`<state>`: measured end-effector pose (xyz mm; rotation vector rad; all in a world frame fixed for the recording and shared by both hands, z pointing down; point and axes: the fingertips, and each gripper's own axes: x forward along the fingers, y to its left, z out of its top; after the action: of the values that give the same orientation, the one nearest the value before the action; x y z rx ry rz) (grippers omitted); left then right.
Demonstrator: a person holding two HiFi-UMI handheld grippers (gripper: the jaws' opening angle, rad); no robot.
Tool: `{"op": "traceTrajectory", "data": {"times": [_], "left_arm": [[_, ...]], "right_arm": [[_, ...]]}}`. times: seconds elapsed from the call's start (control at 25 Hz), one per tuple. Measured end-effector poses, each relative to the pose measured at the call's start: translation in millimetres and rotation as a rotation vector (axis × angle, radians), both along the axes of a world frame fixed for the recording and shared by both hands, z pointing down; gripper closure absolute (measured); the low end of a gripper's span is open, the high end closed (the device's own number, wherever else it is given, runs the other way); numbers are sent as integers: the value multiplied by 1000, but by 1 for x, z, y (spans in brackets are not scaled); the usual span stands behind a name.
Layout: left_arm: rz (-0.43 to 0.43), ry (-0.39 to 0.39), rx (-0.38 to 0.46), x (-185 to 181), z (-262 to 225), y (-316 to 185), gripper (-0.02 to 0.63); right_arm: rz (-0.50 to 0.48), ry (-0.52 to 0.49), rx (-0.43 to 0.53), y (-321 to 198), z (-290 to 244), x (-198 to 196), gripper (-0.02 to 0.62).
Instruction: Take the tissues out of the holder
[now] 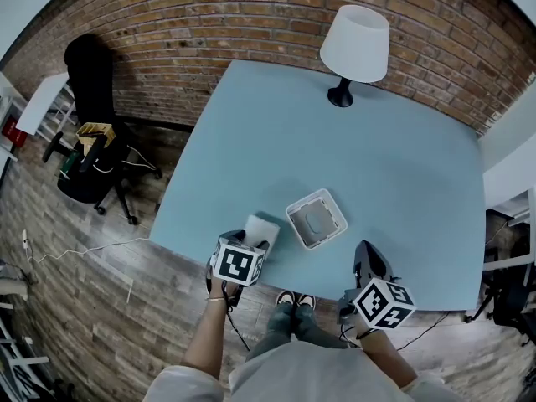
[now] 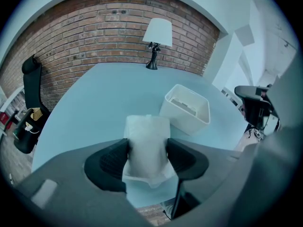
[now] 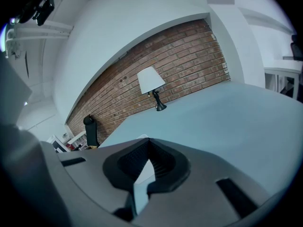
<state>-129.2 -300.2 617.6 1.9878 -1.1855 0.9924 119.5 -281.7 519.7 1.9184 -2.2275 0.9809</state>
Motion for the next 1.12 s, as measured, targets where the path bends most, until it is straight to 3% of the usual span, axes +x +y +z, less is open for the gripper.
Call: {"op": "traceTrajectory", "data": {"times": [0.36, 0.8, 1.12], "left_arm": [[-26, 41, 19, -2, -4, -2, 364], [-43, 84, 29, 1, -15, 2, 287], [-88, 64, 118, -4, -58, 7, 288]], "right_arm": [[-2, -5, -4, -2, -1, 3, 591], [-4, -20, -13, 1, 2, 4, 591], [-10, -26, -6, 2, 0, 1, 591]]}}
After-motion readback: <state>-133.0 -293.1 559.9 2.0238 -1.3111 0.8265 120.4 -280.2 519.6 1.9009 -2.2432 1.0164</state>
